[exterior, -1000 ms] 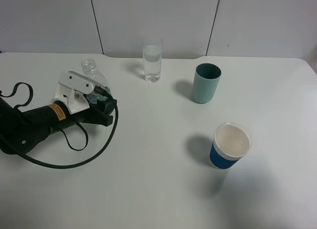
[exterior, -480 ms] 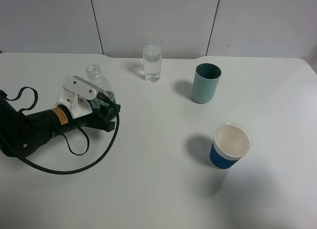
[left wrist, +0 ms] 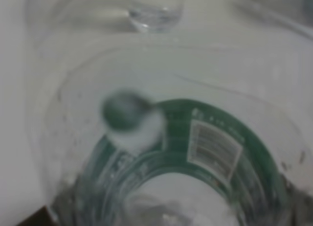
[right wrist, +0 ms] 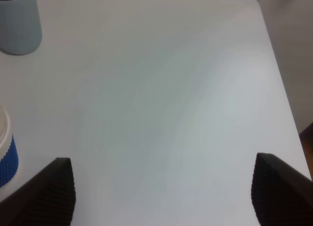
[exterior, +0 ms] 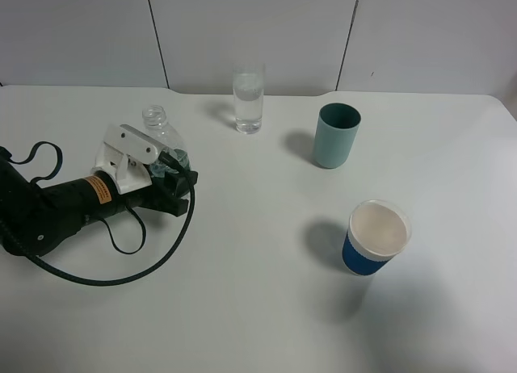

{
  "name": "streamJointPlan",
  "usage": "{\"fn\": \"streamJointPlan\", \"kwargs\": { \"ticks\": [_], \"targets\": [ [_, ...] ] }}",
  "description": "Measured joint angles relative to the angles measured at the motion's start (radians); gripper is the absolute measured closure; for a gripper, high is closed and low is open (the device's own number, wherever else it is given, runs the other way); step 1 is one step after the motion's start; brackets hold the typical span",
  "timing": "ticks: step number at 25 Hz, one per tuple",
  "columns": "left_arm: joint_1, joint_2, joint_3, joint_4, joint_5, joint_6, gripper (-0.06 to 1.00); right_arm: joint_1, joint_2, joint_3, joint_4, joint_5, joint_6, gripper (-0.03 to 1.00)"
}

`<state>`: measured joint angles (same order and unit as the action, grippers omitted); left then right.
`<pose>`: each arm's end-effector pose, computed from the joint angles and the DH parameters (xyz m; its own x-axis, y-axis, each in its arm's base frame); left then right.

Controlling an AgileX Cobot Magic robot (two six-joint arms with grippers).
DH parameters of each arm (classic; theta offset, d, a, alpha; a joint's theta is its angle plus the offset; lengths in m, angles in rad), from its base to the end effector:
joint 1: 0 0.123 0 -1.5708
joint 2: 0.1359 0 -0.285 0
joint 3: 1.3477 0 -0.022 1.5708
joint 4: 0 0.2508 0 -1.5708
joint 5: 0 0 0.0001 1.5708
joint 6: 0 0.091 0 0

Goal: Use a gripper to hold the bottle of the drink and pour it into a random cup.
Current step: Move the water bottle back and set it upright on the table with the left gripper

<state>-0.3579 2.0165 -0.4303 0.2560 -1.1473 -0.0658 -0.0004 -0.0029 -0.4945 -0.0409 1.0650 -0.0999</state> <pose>0.2542 -0.1175 0.0809 -0.3109 0.1592 -0.9370 0.5562 0.8299 -0.0435 -0.0049 -0.0033 0.2755 -0.4624 -0.1192 -0.8786 -0.0233 0.9922 -0.1223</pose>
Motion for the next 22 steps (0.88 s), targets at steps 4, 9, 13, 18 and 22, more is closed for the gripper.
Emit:
{"fn": "streamJointPlan", "kwargs": {
  "ticks": [4,9,13,18,22],
  "targets": [
    [0.0,0.0,0.0,0.015,0.0,0.048,0.4,0.0,0.0,0.0,0.0,0.0,0.0,0.23],
    [0.0,0.0,0.0,0.045,0.004,0.114,0.4,0.0,0.0,0.0,0.0,0.0,0.0,0.23],
    [0.0,0.0,0.0,0.045,0.012,0.116,0.4,0.0,0.0,0.0,0.0,0.0,0.0,0.23],
    [0.0,0.0,0.0,0.045,0.026,0.091,0.4,0.0,0.0,0.0,0.0,0.0,0.0,0.23],
    [0.0,0.0,0.0,0.046,0.027,0.086,0.4,0.0,0.0,0.0,0.0,0.0,0.0,0.23]
  ]
}}
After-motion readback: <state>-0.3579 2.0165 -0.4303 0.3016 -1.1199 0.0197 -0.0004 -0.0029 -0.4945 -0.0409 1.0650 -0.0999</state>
